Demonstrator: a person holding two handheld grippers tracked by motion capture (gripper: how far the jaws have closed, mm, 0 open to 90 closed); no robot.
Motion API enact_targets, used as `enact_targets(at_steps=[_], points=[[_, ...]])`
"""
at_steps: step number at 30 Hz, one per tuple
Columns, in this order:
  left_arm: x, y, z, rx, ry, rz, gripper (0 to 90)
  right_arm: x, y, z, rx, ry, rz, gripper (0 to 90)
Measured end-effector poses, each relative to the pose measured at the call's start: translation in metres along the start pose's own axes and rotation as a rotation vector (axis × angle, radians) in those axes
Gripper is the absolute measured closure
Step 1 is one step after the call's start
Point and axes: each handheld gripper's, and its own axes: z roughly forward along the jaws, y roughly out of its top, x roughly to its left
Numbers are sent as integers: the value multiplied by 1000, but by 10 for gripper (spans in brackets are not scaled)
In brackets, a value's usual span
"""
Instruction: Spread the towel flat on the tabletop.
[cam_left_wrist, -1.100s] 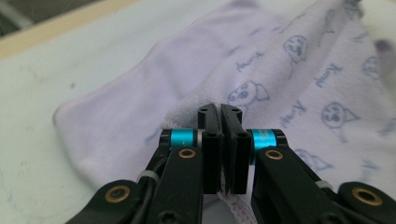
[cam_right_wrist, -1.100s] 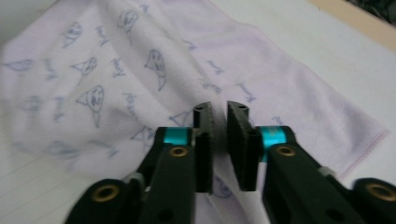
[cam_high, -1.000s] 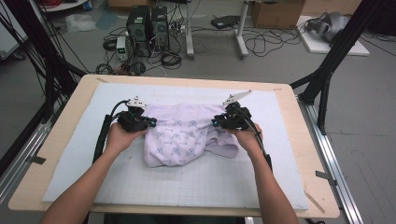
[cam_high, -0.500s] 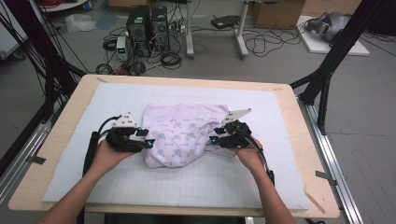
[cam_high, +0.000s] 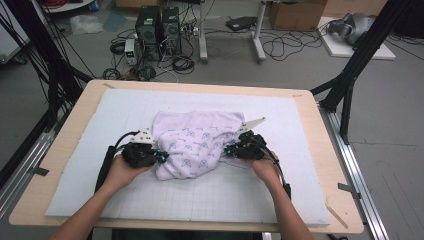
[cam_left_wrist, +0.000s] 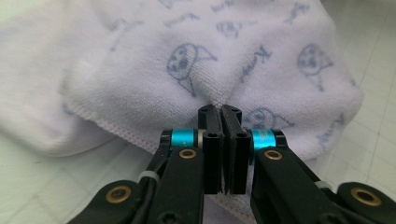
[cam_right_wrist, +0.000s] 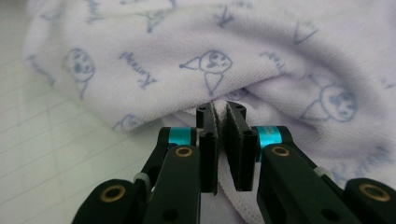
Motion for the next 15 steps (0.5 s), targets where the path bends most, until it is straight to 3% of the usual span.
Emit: enact_targets(at_steps=[7,11,15], points=[[4,17,-30,-109,28,-16,873,8,-1,-43,-57,-50,-53,844],[8,22,-39,-135,56,-25,875,6,-7,-67,-72,-92,-54,845],[17,21,-34,-126,87,-55,876,-3,-18,-84,-69,-125,-18,846]])
